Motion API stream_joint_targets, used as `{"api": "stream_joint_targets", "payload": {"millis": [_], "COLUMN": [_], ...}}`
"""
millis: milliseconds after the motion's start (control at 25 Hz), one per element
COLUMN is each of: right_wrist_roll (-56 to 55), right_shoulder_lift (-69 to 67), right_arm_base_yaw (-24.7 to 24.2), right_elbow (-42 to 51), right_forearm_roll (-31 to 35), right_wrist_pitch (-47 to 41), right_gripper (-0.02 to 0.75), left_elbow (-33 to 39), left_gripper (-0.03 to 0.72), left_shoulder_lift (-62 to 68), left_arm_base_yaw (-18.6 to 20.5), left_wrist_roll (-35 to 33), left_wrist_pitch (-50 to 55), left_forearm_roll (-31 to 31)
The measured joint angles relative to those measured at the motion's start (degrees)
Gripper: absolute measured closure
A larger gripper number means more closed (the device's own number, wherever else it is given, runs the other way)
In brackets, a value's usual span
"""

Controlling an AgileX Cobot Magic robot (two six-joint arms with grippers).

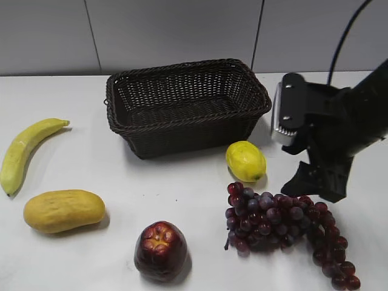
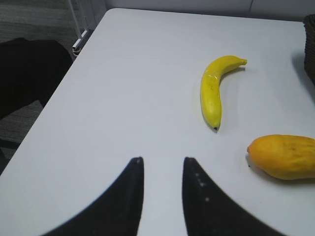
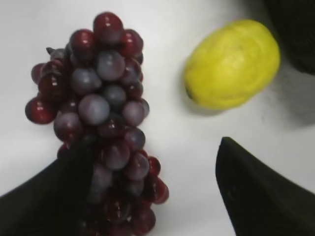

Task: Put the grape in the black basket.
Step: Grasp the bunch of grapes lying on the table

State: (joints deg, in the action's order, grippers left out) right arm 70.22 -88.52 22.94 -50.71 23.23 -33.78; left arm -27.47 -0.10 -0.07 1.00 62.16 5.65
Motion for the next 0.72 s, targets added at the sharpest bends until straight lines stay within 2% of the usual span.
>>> {"api": "stream_joint_targets", "payload": {"millis": [160, 480, 720], "right_wrist_roll": [0.14, 0.22, 0.22], "right_shoulder_lift": [-6.71, -13.22, -17.73], "right_arm_base_yaw": [2.68, 2.76, 2.76], "right_elbow": [-1.04, -1.18, -1.24], "right_forearm_roll": [0.00, -6.49, -7.40], "right_wrist_pitch": [-0.31, -2.62, -2.02], "right_gripper": [0.148, 0.148, 0.148], "left_elbow": [0.00, 0.00, 0.00], "left_gripper": [0.471, 0.471, 0.471], "left_shoulder_lift": [0.00, 0.00, 0.00], "left_arm_base_yaw": [0.00, 0.00, 0.00], "left_wrist_roll": [0.00, 0.00, 0.00], "left_wrist_pitch": [0.00, 0.00, 0.00], "left_forearm_roll": [0.00, 0.00, 0.00]}}
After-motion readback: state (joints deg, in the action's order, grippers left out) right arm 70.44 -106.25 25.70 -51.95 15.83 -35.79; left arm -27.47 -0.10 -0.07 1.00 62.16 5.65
